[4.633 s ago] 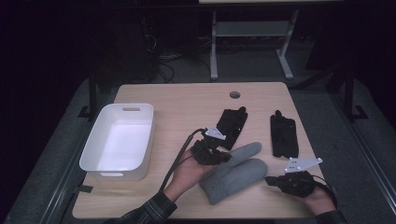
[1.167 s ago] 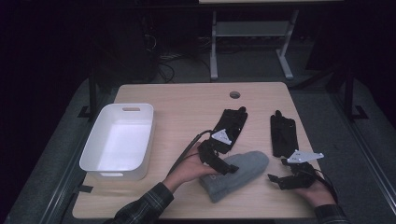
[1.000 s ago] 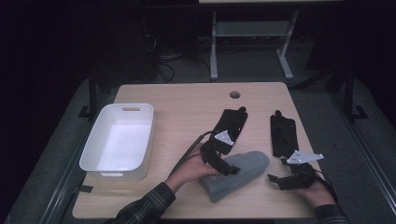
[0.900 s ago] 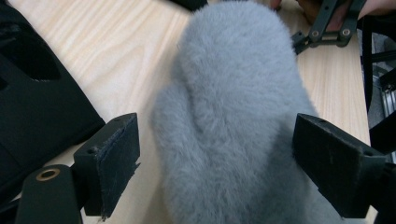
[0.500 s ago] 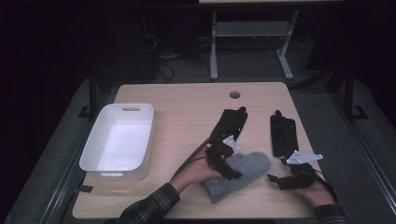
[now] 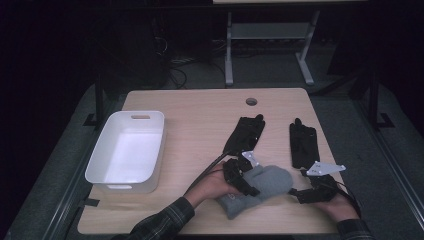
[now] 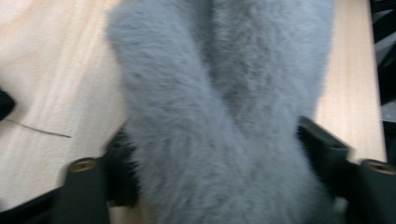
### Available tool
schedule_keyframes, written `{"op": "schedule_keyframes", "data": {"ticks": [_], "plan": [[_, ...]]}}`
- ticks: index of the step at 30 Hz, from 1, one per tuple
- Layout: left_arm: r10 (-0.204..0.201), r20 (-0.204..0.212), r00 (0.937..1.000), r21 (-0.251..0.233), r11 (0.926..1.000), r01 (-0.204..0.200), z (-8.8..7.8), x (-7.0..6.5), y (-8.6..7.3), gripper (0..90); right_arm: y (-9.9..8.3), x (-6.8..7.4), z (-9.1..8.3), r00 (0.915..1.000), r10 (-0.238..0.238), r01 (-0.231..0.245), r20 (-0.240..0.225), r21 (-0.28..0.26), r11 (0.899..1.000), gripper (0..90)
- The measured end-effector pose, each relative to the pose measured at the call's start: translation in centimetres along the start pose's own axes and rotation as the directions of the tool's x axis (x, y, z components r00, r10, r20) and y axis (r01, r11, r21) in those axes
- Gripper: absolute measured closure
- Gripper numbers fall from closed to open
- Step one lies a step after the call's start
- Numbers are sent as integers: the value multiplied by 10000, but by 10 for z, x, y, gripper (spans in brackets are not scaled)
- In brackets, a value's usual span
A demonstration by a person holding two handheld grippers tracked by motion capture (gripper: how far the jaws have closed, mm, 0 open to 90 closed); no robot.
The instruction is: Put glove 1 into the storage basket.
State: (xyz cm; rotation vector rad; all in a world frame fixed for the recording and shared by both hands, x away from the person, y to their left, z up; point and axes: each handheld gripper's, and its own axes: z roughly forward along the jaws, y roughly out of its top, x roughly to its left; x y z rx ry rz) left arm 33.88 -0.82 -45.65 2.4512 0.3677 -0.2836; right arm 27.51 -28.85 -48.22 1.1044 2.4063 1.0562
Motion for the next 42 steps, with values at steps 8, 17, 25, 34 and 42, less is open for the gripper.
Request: {"op": "schedule_keyframes", "data": {"ticks": [8, 17, 25, 34, 42], "plan": [[-512, 488, 9975, 221, 9985, 502, -3, 3, 0, 608, 0, 0, 0, 10000, -14, 14, -10, 3, 10000, 135], [-596, 246, 9979, 61, 9982, 595, -17, -3, 3, 645, 0, 0, 0, 10000, -11, 11, -7, 8, 10000, 134], [-838, -181, 9963, -522, 9952, 828, -48, -1, 2, 643, 0, 0, 0, 10000, -29, 29, 6, 11, 10000, 131], [-1074, -618, 9923, -1120, 9887, 1000, -95, 0, 1, 639, 0, 1, 0, 10000, -14, 14, -2, 11, 10000, 130], [-1610, -1179, 9799, -1676, 9758, 1402, -144, 8, -11, 638, 0, 1, 0, 10000, -29, 29, 9, 13, 10000, 129]]}}
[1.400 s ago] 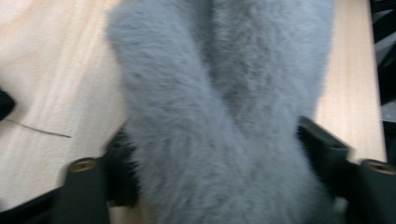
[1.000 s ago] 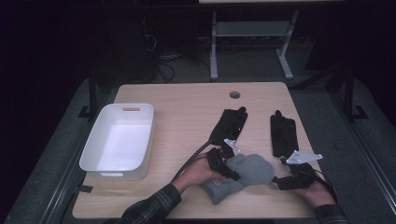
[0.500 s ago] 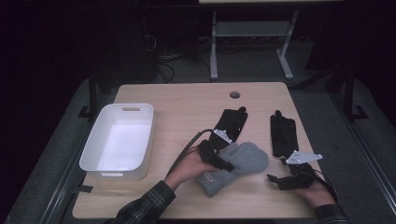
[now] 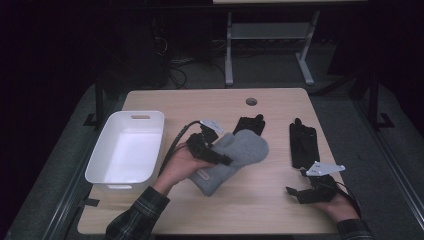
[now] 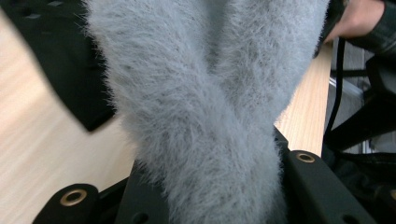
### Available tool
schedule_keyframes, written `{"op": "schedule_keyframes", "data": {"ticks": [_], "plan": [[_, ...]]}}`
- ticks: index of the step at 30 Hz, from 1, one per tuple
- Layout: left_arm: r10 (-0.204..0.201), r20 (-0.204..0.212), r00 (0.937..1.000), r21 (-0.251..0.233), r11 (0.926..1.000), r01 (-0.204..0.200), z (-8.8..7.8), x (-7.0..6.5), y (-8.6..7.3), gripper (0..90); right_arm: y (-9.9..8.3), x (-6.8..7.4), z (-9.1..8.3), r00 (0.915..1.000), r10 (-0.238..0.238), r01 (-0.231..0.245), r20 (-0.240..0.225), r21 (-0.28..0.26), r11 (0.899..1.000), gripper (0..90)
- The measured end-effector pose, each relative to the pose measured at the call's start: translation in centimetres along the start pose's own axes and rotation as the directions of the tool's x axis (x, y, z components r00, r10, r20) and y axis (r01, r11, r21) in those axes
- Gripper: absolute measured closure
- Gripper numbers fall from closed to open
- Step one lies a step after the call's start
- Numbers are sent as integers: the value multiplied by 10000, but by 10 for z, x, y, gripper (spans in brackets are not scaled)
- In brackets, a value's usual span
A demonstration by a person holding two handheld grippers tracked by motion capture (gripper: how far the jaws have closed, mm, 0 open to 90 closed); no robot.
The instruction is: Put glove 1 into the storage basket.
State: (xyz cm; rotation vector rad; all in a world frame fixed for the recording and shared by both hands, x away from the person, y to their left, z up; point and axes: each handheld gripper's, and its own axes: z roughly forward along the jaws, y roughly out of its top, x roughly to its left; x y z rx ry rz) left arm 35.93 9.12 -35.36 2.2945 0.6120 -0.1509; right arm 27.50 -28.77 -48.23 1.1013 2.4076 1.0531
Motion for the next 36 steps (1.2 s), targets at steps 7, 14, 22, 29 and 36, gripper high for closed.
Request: {"op": "schedule_keyframes", "data": {"ticks": [7, 14, 22, 29, 36], "plan": [[-488, -709, 9963, -449, 9979, 457, -48, 16, -5, 637, 0, 0, 0, 10000, 7, -7, -4, -6, 10000, 129], [-1120, -1299, 9852, -902, 9908, 1007, -89, 33, -18, 637, 0, 0, 0, 10000, 14, -14, 7, -2, 10000, 126], [-1912, -1953, 9619, -1428, 9759, 1650, -133, 52, -43, 638, 0, 0, 0, 10000, 16, -16, 10, 1, 10000, 126], [-2667, -2504, 9307, -1918, 9559, 2224, -170, 66, -72, 638, 0, 0, 0, 10000, 45, -45, 5, -3, 10000, 125], [-3547, -2783, 8926, -2254, 9275, 2983, -191, 86, -108, 638, 0, 1, 0, 10000, 76, -76, 32, 0, 10000, 124]]}}
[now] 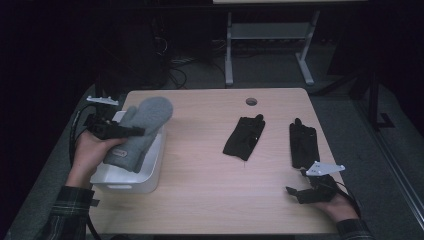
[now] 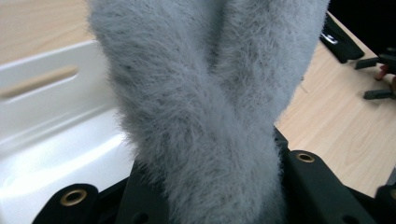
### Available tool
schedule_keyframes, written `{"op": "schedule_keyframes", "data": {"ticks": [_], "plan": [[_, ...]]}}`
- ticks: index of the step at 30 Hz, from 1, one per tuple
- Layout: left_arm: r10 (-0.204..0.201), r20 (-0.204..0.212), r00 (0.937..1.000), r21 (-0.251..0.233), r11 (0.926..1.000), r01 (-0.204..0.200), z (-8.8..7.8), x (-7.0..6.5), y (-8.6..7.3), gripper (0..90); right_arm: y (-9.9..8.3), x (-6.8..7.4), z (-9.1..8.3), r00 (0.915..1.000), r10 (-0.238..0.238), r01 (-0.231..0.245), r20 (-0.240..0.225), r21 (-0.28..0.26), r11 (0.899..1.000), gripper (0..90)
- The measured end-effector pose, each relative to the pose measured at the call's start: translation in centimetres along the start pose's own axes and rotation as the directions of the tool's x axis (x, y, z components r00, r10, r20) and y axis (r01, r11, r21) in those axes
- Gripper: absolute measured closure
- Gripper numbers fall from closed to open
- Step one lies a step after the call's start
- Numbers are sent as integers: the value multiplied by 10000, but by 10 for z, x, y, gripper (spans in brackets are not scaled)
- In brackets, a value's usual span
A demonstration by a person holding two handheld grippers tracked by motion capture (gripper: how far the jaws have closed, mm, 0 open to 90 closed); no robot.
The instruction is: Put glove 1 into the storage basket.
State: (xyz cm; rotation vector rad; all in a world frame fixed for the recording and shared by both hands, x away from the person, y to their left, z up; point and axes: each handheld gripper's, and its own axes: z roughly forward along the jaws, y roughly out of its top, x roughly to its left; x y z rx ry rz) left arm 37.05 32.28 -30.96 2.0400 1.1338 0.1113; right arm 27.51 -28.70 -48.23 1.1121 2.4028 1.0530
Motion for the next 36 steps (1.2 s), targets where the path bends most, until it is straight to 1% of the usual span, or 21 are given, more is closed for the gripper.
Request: {"op": "schedule_keyframes", "data": {"ticks": [2, 3, 6, 8, 11, 15, 17, 19, 21, 24, 25, 26, 27, 28, 31, 33, 34, 36], "plan": [[-244, -78, 9997, 109, 9996, 245, 2, 9, -6, 638, 0, 0, 0, 10000, 0, 0, 3, 0, 10000, 123], [-293, -135, 9995, 168, 9994, 295, 3, 12, -8, 638, 0, 0, 0, 10000, 5, -5, 8, 2, 10000, 123], [-591, -255, 9979, 332, 9977, 599, 10, 25, -16, 638, 0, 0, 0, 10000, 15, -15, 14, 6, 10000, 122], [-817, -323, 9961, 477, 9954, 832, 17, 34, -21, 638, 0, 0, 0, 10000, 18, -18, 14, 6, 10000, 122], [-1029, -359, 9940, 731, 9918, 1053, 26, 44, -26, 639, 0, 0, 0, 10000, 14, -14, 14, 4, 10000, 122], [-1377, -376, 9898, 1054, 9844, 1410, 41, 54, -32, 638, 0, 0, 0, 10000, 15, -15, 13, 3, 10000, 122], [-1428, -492, 9885, 1233, 9813, 1478, 47, 58, -34, 638, 0, 0, 0, 10000, 15, -15, 13, 4, 10000, 122], [-1540, -523, 9867, 1470, 9761, 1602, 54, 61, -36, 638, 0, 0, 0, 10000, 17, -17, 12, 3, 10000, 122], [-1658, -526, 9848, 1589, 9722, 1722, 60, 63, -37, 636, 0, 0, 0, 10000, 17, -17, 13, 2, 10000, 122], [-1806, -638, 9815, 1802, 9652, 1893, 66, 69, -40, 628, 0, 0, 0, 10000, 15, -15, 13, 2, 10000, 122], [-1965, -743, 9777, 1796, 9617, 2069, 68, 70, -41, 626, 0, 0, 0, 10000, 18, -18, 12, 3, 10000, 122], [-2023, -859, 9755, 1877, 9583, 2153, 69, 73, -42, 625, 0, 0, 0, 10000, 14, -14, 12, 2, 10000, 122], [-1998, -959, 9751, 1989, 9560, 2155, 71, 74, -44, 623, 0, 0, 0, 10000, 18, -18, 12, 3, 10000, 122], [-2066, -1000, 9733, 2073, 9524, 2235, 73, 76, -46, 620, 0, 0, 0, 10000, 14, -14, 12, 2, 10000, 122], [-2113, -996, 9723, 2338, 9449, 2293, 79, 80, -51, 600, 0, 0, 0, 10000, 16, -16, 13, 2, 10000, 122], [-2027, -1059, 9735, 2349, 9462, 2226, 81, 80, -52, 572, 0, 0, 0, 10000, 18, -18, 12, 4, 10000, 122], [-2022, -1138, 9727, 2378, 9451, 2243, 81, 80, -51, 546, 0, 0, 0, 10000, 14, -14, 12, 1, 10000, 122], [-1874, -1279, 9739, 2352, 9482, 2134, 81, 80, -51, 481, 0, 0, 0, 10000, 13, -13, 13, 2, 10000, 122]]}}
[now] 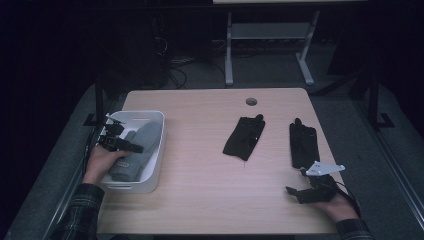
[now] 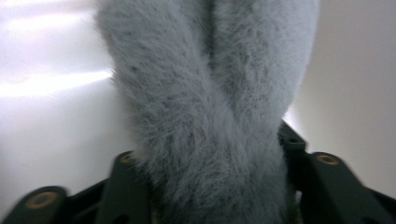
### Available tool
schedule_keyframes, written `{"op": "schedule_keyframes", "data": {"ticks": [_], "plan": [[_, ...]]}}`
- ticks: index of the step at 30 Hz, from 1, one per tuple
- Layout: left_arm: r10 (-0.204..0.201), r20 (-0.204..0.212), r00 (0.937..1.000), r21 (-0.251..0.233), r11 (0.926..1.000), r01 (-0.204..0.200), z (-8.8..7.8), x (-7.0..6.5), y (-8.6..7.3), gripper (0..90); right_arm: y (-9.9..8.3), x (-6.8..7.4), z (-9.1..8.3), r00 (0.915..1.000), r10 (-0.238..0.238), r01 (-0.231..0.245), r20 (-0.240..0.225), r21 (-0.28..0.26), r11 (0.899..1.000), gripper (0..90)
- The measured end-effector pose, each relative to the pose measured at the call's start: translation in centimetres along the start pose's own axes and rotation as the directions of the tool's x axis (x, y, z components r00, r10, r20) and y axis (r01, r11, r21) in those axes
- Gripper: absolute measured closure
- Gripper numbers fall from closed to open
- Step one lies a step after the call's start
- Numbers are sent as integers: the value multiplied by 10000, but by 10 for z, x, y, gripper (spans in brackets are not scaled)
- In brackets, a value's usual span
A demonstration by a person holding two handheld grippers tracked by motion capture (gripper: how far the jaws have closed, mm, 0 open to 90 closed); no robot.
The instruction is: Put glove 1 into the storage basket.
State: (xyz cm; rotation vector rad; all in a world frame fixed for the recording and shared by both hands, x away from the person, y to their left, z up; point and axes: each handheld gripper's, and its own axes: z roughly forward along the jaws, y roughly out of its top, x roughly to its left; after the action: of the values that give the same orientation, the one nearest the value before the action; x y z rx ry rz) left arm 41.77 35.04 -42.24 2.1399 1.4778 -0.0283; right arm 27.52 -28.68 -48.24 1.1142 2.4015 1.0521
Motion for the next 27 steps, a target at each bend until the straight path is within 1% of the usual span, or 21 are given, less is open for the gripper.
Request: {"op": "schedule_keyframes", "data": {"ticks": [1, 3, 4, 5, 6, 8, 9, 10, 11, 13, 16, 17, 21, 24, 25, 27], "plan": [[-40, -89, 10000, -14, 10000, 40, 0, 0, 0, 445, 0, 0, 0, 10000, 5, -5, -1, 1, 10000, 122], [67, -83, 9999, -160, 9998, -69, -1, -1, 0, 380, 0, 0, 0, 10000, 6, -6, -1, 1, 10000, 122], [203, -194, 9996, -236, 9995, -208, -2, -2, 0, 340, 0, 0, 0, 10000, 3, -3, 1, 2, 10000, 122], [380, -418, 9984, -313, 9987, -393, -3, -5, 1, 297, 0, 0, 0, 10000, 5, -5, -2, 1, 10000, 122], [558, -757, 9956, -385, 9975, -588, -6, -8, 2, 270, 0, 0, 0, 10000, 1, -1, -1, 1, 10000, 122], [633, -1067, 9923, -685, 9951, -709, -11, -10, 4, 227, 0, 0, 0, 10000, 3, -3, 0, 1, 10000, 122], [726, -1214, 9899, -738, 9939, -820, -14, -11, 5, 215, 0, 0, 0, 10000, 3, -3, 0, 1, 10000, 122], [799, -1259, 9888, -842, 9923, -909, -16, -11, 5, 209, 0, 0, 0, 10000, 6, -6, -1, 1, 10000, 122], [811, -1275, 9885, -948, 9911, -936, -18, -11, 6, 203, 0, 0, 0, 10000, 3, -3, 0, 0, 10000, 122], [874, -1330, 9873, -1015, 9897, -1013, -23, -12, 7, 192, 0, 0, 0, 10000, 1, -1, 0, 0, 10000, 122], [954, -1273, 9873, -1390, 9838, -1130, -32, -17, 9, 179, 0, 0, 0, 10000, 6, -6, 0, 1, 10000, 122], [1054, -1269, 9863, -1505, 9808, -1242, -35, -19, 9, 178, 0, 0, 0, 10000, 0, 0, 0, 0, 10000, 122], [1292, -1129, 9852, -1906, 9703, -1491, -43, -30, 12, 178, 0, 0, 0, 10000, 0, 0, 2, 1, 10000, 122], [1596, -1093, 9811, -1987, 9636, -1789, -45, -40, 14, 177, 0, 0, 0, 10000, 5, -5, 0, 0, 10000, 122], [1659, -1049, 9805, -2024, 9618, -1844, -46, -44, 15, 177, 0, 0, 0, 10000, 5, -5, -4, -8, 10000, 122], [1904, -901, 9776, -2108, 9557, -2055, -47, -52, 17, 178, 0, 0, 0, 10000, 6, -6, -7, -10, 10000, 122]]}}
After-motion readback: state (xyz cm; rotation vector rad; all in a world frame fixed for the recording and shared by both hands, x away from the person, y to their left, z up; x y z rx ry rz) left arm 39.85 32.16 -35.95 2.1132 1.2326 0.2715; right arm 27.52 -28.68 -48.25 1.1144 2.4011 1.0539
